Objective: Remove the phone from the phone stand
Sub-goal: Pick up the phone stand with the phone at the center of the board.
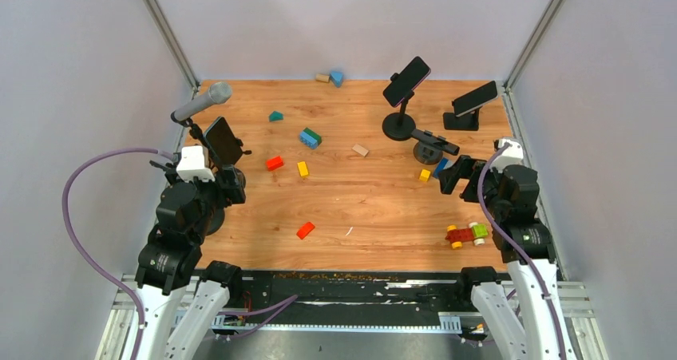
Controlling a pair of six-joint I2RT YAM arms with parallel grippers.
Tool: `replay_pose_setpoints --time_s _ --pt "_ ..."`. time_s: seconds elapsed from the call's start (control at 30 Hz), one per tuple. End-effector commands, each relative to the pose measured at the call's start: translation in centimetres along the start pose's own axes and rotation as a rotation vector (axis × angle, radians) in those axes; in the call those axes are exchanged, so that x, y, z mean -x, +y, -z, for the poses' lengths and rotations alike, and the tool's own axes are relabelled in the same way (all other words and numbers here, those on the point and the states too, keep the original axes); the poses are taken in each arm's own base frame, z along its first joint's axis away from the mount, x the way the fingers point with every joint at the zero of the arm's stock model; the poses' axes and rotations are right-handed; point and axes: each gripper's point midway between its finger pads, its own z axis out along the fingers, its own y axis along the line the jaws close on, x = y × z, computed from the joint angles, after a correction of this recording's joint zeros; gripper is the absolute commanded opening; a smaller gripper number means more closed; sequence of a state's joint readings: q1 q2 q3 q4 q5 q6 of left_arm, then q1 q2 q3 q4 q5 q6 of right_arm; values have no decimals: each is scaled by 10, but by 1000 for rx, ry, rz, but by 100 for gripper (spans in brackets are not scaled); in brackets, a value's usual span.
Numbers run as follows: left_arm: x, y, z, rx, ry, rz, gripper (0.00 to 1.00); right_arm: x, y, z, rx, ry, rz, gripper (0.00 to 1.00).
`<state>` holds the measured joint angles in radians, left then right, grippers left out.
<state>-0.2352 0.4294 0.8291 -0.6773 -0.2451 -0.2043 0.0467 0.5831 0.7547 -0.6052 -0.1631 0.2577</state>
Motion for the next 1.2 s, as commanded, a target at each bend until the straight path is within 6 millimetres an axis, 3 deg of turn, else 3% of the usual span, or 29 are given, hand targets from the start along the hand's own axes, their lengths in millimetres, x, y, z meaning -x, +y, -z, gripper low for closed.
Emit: replay_pose_setpoints --time_s 0.0,0.2,0.37,0.57,0.73,0.9,1.17 --pt "3 -1 -2 3 -7 21 100 18 -3 -5 -40 -35 -51 100" --pt "4 0 -2 9 -10 23 100 13 -8 -20 -68 4 -97 100" --pt "5 4 0 25 -18 27 100 23 -26 -25 -172 15 -34 100" --pt "5 4 1 26 -21 27 100 19 -7 -32 -45 107 53 100" --pt "4 4 0 25 -15 24 100 20 -6 -33 -40 146 88 100" --pt "4 4 0 25 -14 24 100 27 7 -43 51 200 163 100" --pt "3 7 0 45 -10 28 100 42 13 -83 89 305 156 100"
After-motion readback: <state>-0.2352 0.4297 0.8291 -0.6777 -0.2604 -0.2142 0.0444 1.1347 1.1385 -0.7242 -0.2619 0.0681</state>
